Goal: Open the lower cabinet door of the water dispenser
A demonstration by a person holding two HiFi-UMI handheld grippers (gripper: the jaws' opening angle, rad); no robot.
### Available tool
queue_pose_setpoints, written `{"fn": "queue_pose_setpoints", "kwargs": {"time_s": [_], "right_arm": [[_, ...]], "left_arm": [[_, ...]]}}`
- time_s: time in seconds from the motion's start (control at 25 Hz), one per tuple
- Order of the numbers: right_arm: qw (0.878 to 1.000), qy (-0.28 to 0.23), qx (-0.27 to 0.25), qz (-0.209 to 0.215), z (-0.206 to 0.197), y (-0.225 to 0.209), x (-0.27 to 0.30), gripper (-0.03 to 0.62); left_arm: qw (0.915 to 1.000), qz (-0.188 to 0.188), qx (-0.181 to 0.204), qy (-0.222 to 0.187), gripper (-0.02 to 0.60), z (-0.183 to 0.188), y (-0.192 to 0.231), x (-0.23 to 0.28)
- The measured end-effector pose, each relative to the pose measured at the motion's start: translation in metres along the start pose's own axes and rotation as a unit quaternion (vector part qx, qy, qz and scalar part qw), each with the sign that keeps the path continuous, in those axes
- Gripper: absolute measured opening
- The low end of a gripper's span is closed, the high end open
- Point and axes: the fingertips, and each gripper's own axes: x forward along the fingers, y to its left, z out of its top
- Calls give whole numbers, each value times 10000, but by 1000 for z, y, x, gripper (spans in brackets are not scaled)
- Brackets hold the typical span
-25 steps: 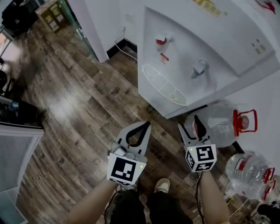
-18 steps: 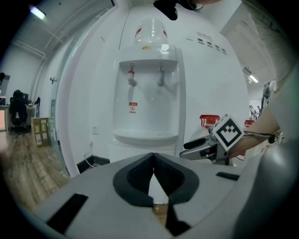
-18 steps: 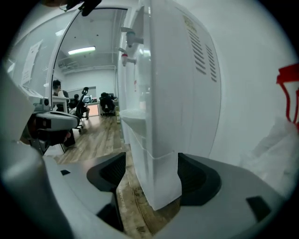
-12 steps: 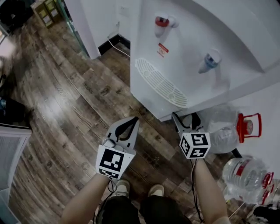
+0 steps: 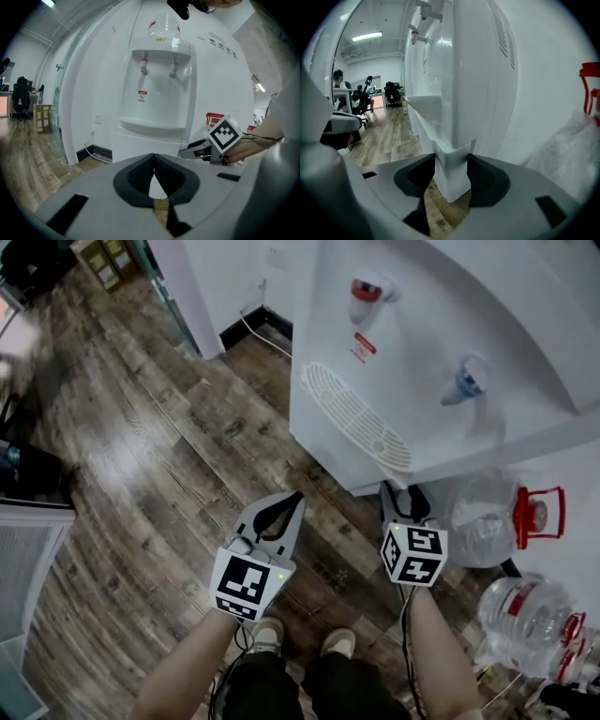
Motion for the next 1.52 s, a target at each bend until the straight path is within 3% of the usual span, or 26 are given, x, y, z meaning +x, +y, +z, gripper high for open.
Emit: {"fn": "queue_pose_setpoints", "kwargs": {"time_s": [0.24, 0.44, 0.88, 1.12, 1.36, 1.52], "right_arm": [[9960, 624, -315, 554, -17, 48, -24, 184], [9892, 1051, -226, 996, -28, 94, -35, 181], [9592, 1610, -427, 2284, -13, 239, -29, 190], [9513, 1506, -437, 2653, 17, 296, -7, 207], [9396, 1367, -701, 3058, 40, 338, 12, 221], [9324, 1192, -828, 3311, 51, 352, 12, 216]], "left_arm": [[9993, 111, -193, 295, 6, -8, 6, -29], [9970, 387, -368, 568, 6, -18, 21, -70], [9870, 1211, -745, 755, 6, -17, 95, -162], [9806, 1534, -940, 774, 6, -13, 142, -189], [9786, 1841, -799, 455, 6, 8, 173, -207], [9736, 2113, -727, 474, 6, 14, 184, -215]]}}
